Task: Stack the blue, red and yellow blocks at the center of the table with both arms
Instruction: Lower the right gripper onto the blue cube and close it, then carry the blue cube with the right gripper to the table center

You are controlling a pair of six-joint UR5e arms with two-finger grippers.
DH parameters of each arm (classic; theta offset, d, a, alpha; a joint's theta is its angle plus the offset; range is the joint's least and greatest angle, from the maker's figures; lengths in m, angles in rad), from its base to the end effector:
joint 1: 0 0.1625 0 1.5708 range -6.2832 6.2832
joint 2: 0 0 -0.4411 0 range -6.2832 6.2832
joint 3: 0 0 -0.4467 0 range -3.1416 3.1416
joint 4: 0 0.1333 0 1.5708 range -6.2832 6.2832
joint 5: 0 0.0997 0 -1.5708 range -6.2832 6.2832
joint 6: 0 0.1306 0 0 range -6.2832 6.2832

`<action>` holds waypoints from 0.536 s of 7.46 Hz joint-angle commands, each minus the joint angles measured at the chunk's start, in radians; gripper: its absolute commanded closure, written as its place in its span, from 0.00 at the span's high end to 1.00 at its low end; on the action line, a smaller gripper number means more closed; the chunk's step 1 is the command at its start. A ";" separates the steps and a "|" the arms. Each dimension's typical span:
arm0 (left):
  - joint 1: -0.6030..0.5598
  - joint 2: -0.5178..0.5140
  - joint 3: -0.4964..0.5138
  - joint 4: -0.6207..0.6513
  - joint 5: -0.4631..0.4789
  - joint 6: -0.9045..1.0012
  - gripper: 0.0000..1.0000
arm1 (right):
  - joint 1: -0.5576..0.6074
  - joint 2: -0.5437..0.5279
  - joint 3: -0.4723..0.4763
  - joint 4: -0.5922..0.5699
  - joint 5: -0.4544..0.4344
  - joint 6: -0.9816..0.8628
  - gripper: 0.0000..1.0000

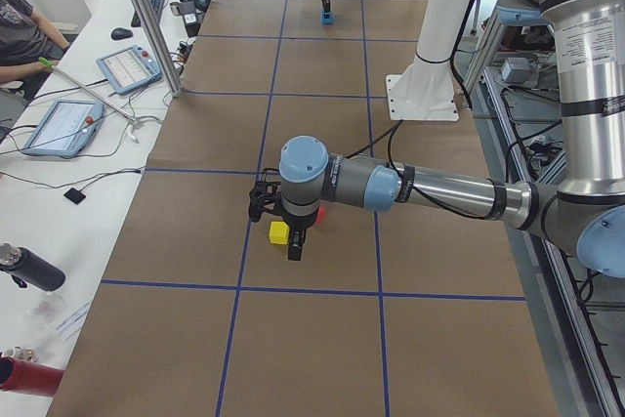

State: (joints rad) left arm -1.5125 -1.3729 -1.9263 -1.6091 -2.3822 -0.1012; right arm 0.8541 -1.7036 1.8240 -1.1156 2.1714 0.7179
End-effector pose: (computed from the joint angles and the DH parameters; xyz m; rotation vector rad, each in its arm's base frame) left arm -0.0111 -0.4712 0.5937 0.1200 0.8207 0.0391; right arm -0.3016 -0.4367 0.5822 0.0368 -0.8067 -0.1717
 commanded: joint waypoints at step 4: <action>0.000 0.000 -0.003 0.000 -0.002 0.000 1.00 | -0.124 0.538 -0.060 -0.266 -0.036 0.473 0.00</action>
State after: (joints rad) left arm -1.5125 -1.3730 -1.9302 -1.6092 -2.3837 -0.1006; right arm 0.7814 -1.3343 1.7926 -1.2664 2.1690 1.0960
